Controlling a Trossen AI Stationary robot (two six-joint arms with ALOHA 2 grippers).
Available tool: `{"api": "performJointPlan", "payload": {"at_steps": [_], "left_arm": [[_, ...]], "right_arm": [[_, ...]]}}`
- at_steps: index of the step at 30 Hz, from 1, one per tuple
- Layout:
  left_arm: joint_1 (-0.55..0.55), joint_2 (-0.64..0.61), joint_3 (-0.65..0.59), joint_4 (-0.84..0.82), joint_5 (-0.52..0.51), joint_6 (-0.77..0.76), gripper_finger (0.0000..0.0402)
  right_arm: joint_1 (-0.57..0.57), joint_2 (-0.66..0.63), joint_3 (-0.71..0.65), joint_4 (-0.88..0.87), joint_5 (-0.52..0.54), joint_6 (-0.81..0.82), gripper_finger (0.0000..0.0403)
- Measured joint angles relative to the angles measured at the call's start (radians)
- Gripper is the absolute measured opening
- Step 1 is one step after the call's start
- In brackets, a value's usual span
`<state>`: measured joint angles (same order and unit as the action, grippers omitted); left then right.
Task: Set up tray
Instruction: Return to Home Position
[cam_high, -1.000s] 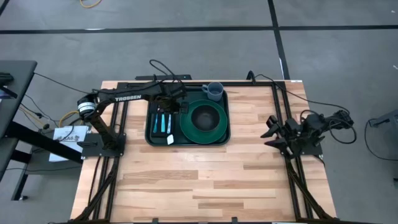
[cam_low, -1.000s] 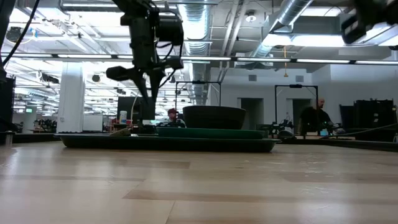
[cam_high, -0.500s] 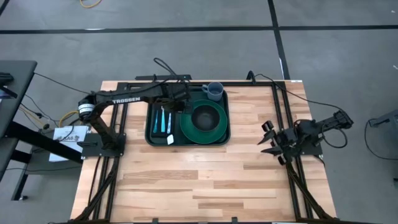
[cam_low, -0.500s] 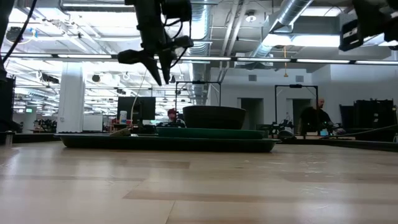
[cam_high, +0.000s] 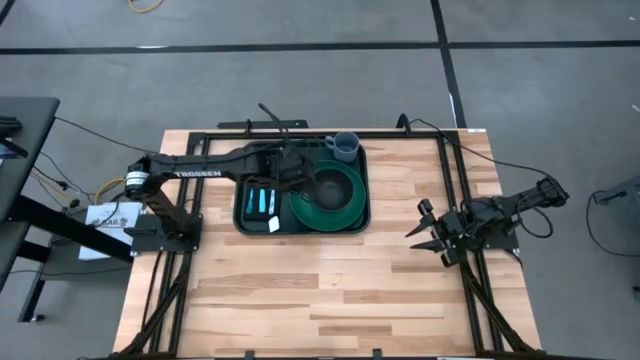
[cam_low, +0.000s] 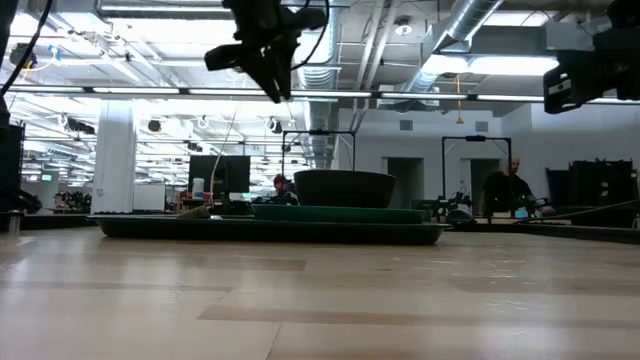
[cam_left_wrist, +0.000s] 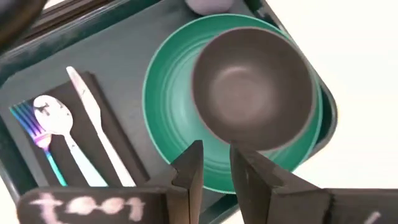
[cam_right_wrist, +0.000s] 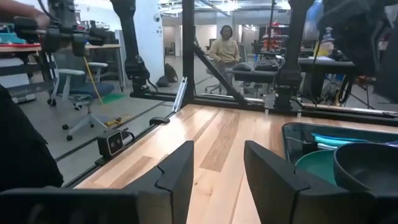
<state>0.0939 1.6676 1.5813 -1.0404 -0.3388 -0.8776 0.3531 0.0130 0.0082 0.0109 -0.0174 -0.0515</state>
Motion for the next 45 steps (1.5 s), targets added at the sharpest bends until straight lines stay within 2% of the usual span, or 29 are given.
{"api": "performJointPlan", "payload": {"at_steps": [16,22,24,28,32,36,39,45], "left_arm": [[-0.102,0.000,0.058,0.014,-0.047,0.105,0.0067],[-0.161,-0.023,0.058,0.048,-0.128,0.265,0.0067],[-0.194,-0.055,0.054,0.040,-0.204,0.298,0.0067],[-0.267,-0.182,-0.040,0.025,-0.406,0.291,0.0067],[-0.338,-0.385,-0.252,0.080,-0.426,0.242,0.0067],[-0.412,-0.613,-0.491,0.253,-0.329,0.359,0.0067],[-0.447,-0.786,-0.645,0.365,-0.186,0.489,0.0067],[-0.479,-1.126,-0.880,0.490,0.116,0.643,0.0067]], "right_arm": [[-0.002,0.000,0.000,-0.003,0.016,0.044,0.0134],[-0.002,0.000,0.000,-0.003,0.016,0.044,0.0134],[-0.002,0.000,0.000,-0.003,0.016,0.044,0.0134],[-0.002,0.000,0.000,-0.003,0.016,0.044,0.0134],[-0.002,0.000,0.000,-0.003,0.017,0.044,0.0134],[-0.002,0.000,0.000,-0.003,0.017,0.044,0.0134],[-0.002,0.000,0.000,-0.003,0.018,0.044,0.0134],[-0.002,0.000,0.000,-0.003,0.017,0.044,0.0134]]}}
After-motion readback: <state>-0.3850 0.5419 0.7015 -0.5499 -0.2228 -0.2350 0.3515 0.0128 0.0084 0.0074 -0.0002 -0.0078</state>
